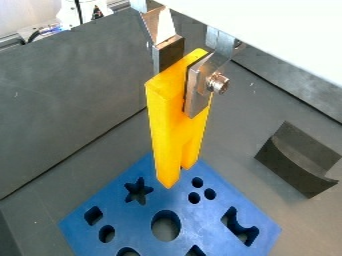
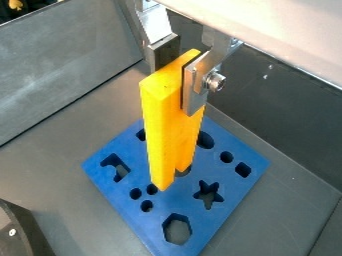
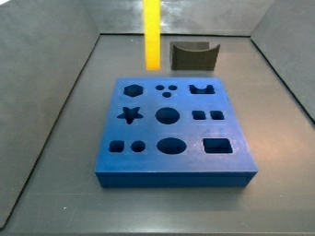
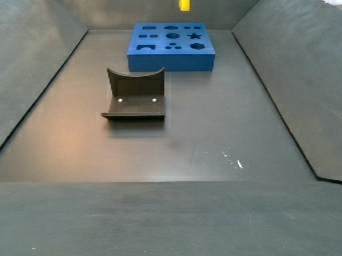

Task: Insert the double-square object.

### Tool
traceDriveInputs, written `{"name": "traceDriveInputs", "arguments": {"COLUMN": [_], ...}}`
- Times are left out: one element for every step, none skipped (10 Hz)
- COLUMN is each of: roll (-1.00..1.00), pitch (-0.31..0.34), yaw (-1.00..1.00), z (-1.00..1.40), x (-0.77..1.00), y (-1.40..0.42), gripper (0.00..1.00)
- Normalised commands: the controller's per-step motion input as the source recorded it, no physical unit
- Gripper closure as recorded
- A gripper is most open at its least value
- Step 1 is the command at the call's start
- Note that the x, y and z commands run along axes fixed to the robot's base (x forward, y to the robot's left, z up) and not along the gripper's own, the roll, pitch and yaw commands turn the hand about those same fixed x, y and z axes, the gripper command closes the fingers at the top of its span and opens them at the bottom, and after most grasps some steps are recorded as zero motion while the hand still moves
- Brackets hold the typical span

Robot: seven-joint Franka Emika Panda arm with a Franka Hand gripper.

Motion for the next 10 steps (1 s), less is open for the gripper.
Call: {"name": "traceDriveInputs", "arguments": {"roll": [-0.03, -0.03, -0.09, -0.04, -0.01, 0.0, 0.02, 0.05, 0.07, 0.06], "pitch": [-0.043, -0.106, -0.086, -0.001, 0.0, 0.0, 0.0, 0.024, 0.043, 0.059], "yaw": [0.0, 0.0, 0.0, 0.0, -0.03, -0.03, -0.03, -0.02, -0.01, -0.03], "z": [-0.13, -0.3, -0.24, -0.1, -0.09, -0.07, -0.04, -0.03, -0.02, -0.01], "x": [0.06, 0.03, 0.34, 0.7, 0.81, 0.89, 0.95, 0.95, 0.99, 0.99], "y": [-0.03, -0.1, -0.25, -0.42, -0.43, -0.44, -0.42, -0.35, -0.27, -0.14], "gripper": [1.0, 1.0, 1.0, 1.0, 1.0, 1.0, 1.0, 1.0, 1.0, 1.0]}}
